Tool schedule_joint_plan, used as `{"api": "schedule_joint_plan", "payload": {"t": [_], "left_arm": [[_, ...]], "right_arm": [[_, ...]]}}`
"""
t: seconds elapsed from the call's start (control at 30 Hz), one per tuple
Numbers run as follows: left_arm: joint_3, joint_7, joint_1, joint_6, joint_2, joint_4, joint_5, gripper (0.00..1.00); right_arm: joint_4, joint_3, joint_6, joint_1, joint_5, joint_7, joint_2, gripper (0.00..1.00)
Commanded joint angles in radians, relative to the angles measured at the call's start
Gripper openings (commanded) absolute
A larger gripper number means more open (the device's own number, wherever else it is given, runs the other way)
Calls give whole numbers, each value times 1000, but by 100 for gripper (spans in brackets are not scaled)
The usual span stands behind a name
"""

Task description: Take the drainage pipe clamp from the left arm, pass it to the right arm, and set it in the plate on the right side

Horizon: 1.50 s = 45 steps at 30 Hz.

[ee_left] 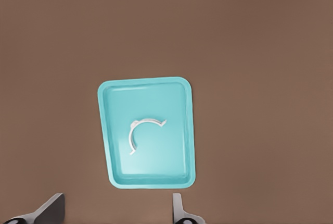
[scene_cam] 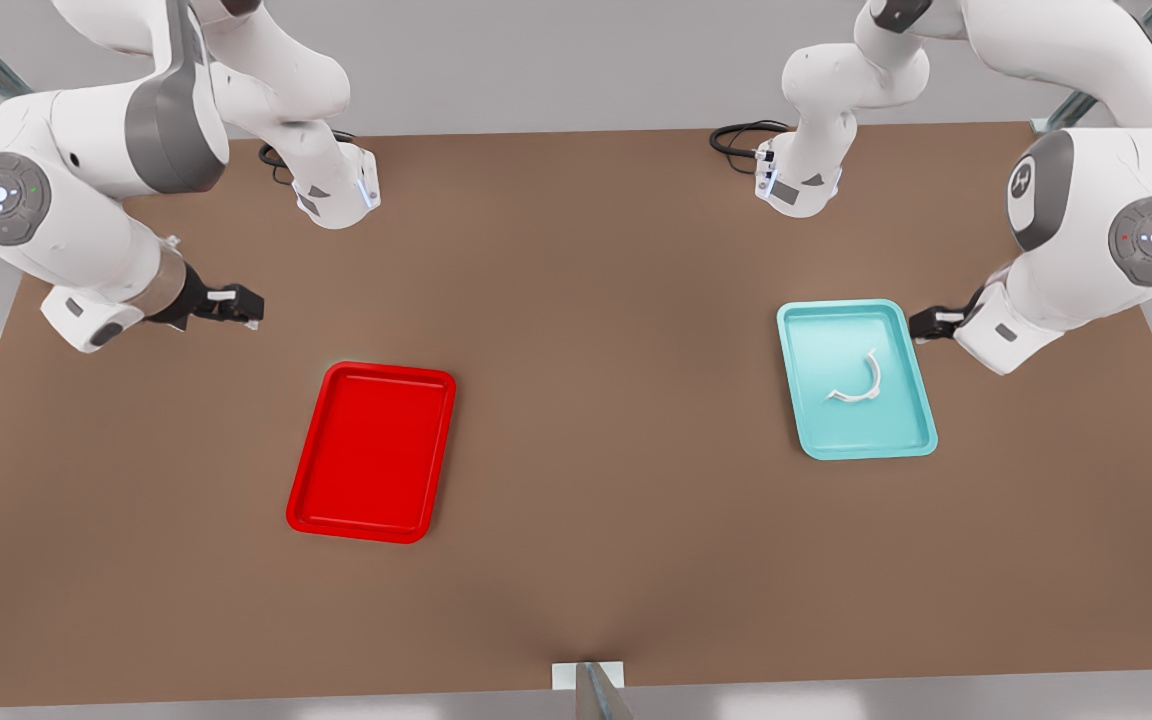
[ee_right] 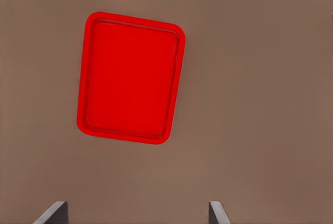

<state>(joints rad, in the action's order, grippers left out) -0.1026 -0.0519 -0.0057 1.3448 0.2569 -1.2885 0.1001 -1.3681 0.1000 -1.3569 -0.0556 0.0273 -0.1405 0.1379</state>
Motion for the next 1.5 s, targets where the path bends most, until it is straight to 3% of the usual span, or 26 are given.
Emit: {"api": "schedule_joint_plan", "payload": {"t": [0.0,0.07,0.23,0.5,0.63,0.93,1.03,1.13,1.2,1.47], "left_arm": [[1,10,1,51,5,0,-6,100],[35,50,4,115,28,-31,-16,100],[259,52,-2,548,19,-393,-181,100],[291,4,-20,938,-82,-834,-184,100],[323,4,-33,1222,-104,-1088,-184,100],[330,3,-57,1301,-74,-1200,-186,99],[330,0,-57,1306,-45,-1206,-210,94],[330,-2,-57,1326,-19,-1207,-214,72],[328,-3,-62,1346,1,-1207,-246,66],[325,0,-62,1347,16,-1204,-246,62]], "right_arm": [[0,0,-103,8,6,-30,-1,100],[0,1,-94,8,6,-31,-1,100],[0,4,-93,7,6,-34,-1,100],[1,6,-93,3,6,-31,-1,100],[1,6,-91,3,6,-31,-1,100],[1,6,-91,2,8,-34,-1,100],[1,6,-91,2,8,-33,-1,100],[1,6,-91,2,8,-33,-1,100],[1,6,-91,3,8,-33,-1,100],[1,6,-82,6,8,-33,-1,100]]}}
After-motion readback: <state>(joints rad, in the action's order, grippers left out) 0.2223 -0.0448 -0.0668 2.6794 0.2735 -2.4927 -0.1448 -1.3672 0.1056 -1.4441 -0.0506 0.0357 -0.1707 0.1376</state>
